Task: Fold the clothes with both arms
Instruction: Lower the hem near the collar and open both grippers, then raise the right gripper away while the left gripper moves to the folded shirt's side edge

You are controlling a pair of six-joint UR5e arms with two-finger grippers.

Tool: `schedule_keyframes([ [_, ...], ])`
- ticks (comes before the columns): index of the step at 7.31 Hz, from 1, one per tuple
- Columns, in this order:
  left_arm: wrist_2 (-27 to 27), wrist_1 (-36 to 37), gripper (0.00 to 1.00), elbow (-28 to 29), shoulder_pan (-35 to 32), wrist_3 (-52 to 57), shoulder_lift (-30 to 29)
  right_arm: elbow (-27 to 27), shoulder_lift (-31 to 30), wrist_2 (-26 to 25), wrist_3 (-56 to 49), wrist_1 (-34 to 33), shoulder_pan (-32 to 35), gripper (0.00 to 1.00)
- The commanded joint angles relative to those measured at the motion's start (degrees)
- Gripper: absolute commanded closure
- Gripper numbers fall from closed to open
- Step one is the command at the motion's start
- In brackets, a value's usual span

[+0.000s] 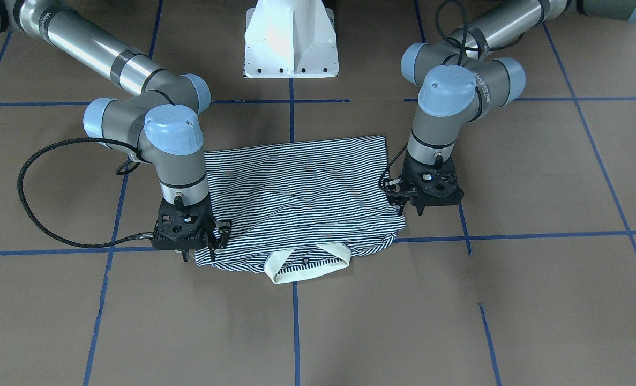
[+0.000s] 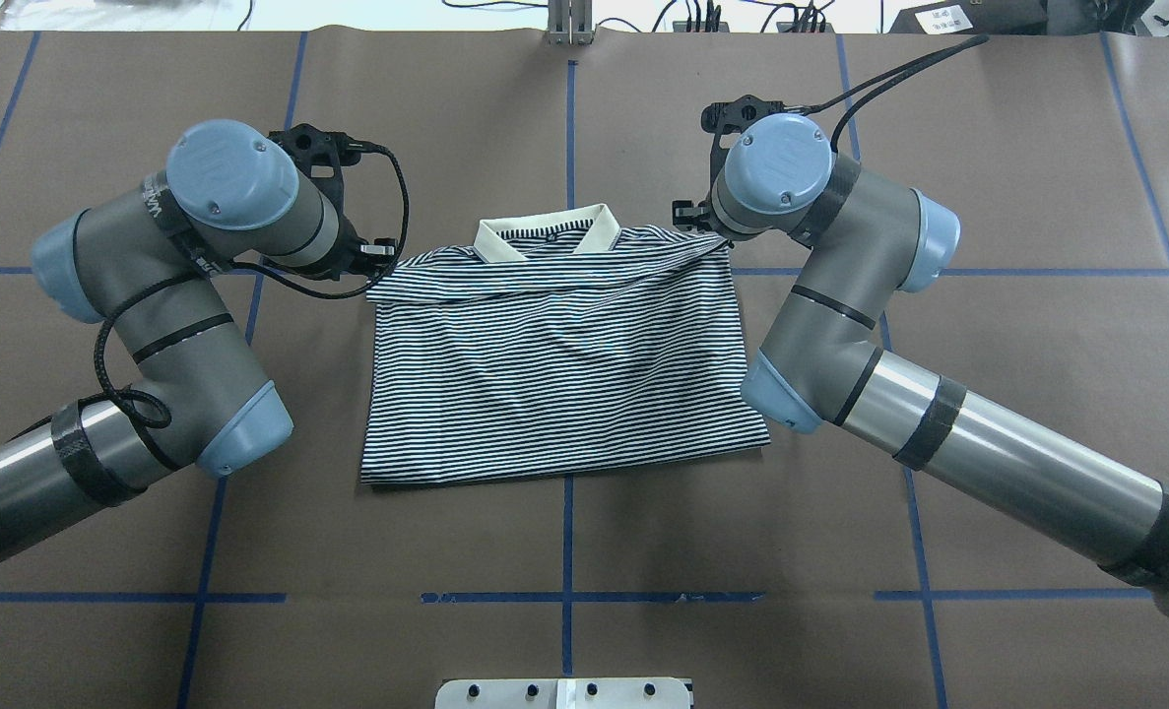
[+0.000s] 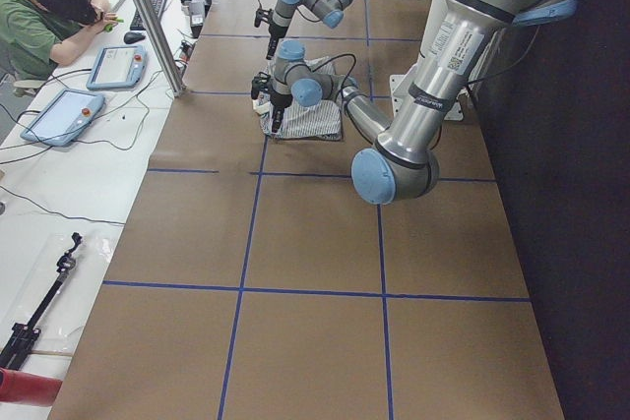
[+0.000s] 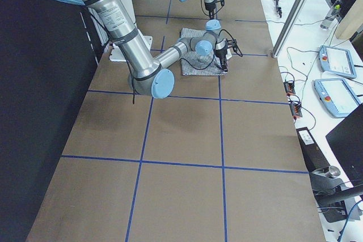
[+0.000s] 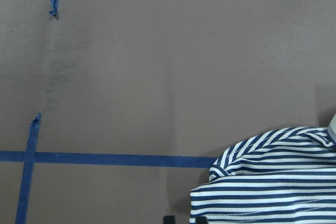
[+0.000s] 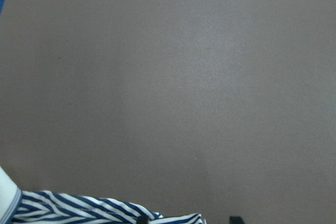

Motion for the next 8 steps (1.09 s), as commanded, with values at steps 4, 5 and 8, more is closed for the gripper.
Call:
schedule_keyframes([
  [4,-3.3,-2.4,0.00,-16.6,2.1,-2.0,13.2,4.4,-5.3,17.7,-18.9,0.0,10.1,0.00],
  [5,-2.6,-5.5,0.04,-17.6,6.0,-8.7,15.3,4.4,-5.3,17.6,-18.9,0.0,10.1,0.00],
  [8,2.5,-16.2,0.48,-15.0,13.9,-23.2,19.1,4.4,-5.3,17.5,-18.6,0.0,10.2,0.00],
])
